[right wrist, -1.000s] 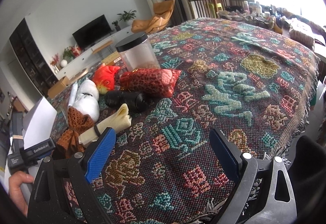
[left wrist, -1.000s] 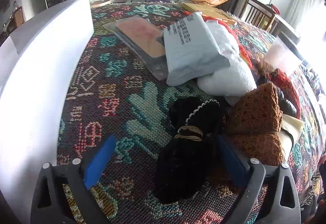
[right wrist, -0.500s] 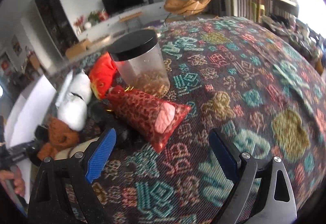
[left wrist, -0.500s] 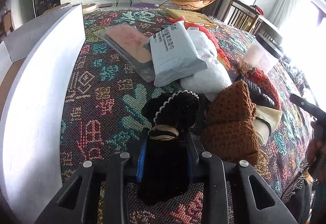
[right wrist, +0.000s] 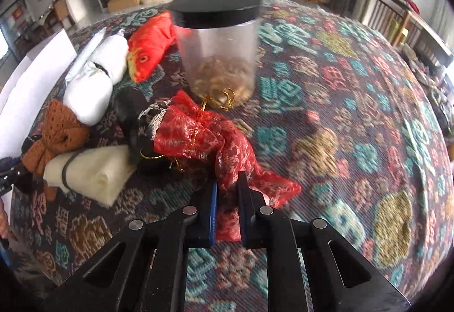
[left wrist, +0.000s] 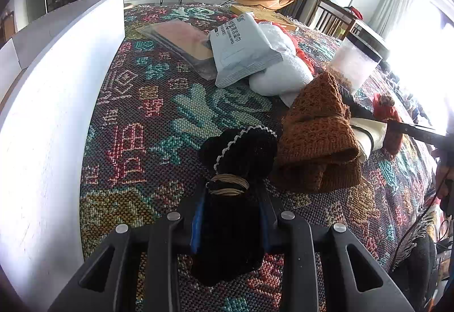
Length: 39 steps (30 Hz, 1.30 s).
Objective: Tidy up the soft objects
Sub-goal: 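Carry both items over the white box and open both grippers to drop them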
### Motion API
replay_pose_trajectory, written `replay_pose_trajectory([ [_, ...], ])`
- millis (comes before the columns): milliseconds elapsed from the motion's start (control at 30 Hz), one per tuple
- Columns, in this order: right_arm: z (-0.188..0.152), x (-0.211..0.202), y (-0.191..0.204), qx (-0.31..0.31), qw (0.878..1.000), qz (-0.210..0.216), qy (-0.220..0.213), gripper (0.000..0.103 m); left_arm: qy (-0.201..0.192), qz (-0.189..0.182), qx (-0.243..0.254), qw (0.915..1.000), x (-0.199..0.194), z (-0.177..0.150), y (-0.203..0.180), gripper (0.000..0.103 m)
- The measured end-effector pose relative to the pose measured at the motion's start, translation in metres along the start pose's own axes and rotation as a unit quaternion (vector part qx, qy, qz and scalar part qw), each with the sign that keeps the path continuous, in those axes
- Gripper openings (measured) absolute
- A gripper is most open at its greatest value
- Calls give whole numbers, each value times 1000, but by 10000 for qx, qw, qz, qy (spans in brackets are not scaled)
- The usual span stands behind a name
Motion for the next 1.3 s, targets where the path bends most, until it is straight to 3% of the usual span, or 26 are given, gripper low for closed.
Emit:
replay_pose_trajectory([
  [133, 2, -12, -63, 1400, 9893, -194, -362, 13, 17, -138, -50, 9999, 4, 1, -3, 31],
  [267, 29, 7, -100, 2365, 9682, 209, -792, 14, -13, -181, -70, 9998, 2, 5, -6, 31],
  [300, 36, 19, -102, 2417, 9670, 320, -742, 19, -31, -176, -73, 9998, 0, 5, -5, 31],
  [400, 55, 51, -97, 2149, 9762, 240, -182, 59, -40, -145, -96, 9998, -4, 7, -1, 31],
  [433, 59, 53, -93, 1923, 9813, 80, -79, 67, -48, -123, -103, 9999, -5, 7, 0, 31],
  [467, 63, 54, -87, 1678, 9858, -61, 52, 68, -59, -103, -108, 9999, -6, 8, 2, 31],
  [500, 65, 57, -81, 1446, 9890, -186, 232, 65, -67, -92, -120, 9999, -6, 8, 4, 31],
  [567, 69, 56, -78, 1172, 9900, -700, 342, 30, -60, -101, -168, 9998, -5, 9, 7, 31],
  [600, 72, 53, -81, 1238, 9890, -755, 304, 22, -47, -133, -205, 9997, -5, 10, 7, 31],
  [667, 86, 39, -86, 1518, 9866, -600, 1, 20, -41, -285, -289, 9992, -8, 14, 6, 31],
  [767, 113, -10, -72, 1584, 9831, -421, -818, 20, -227, -574, -417, 9972, -30, 26, 7, 31],
  [900, 135, -73, 6, 942, 9860, 81, -1374, 20, -756, -606, -558, 9937, -86, 40, 31, 31],
  [1033, 119, -92, 129, 316, 9802, 1541, -1200, 20, -1128, 36, -770, 9906, -139, 33, 82, 31],
  [1167, 90, -85, 264, -226, 9512, 3027, -552, 20, -1146, 924, -1069, 9833, -171, 11, 142, 31],
  [1267, 70, -75, 350, -508, 9228, 3819, -96, 22, -1061, 1479, -1346, 9740, -183, -11, 175, 32],
  [1300, 64, -71, 373, -567, 9133, 4033, -27, 28, -996, 1620, -1438, 9712, -183, -18, 184, 38],
])
Point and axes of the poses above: each gripper's, at about its wrist camera, not at the fingertips, and x roughly the way its jaws point, y to its left, z to its top, the point moved 2 cm from there along x, roughly the way its jaws point, and after that the axes turned 4 degrees about y, right-handed, at the moved point
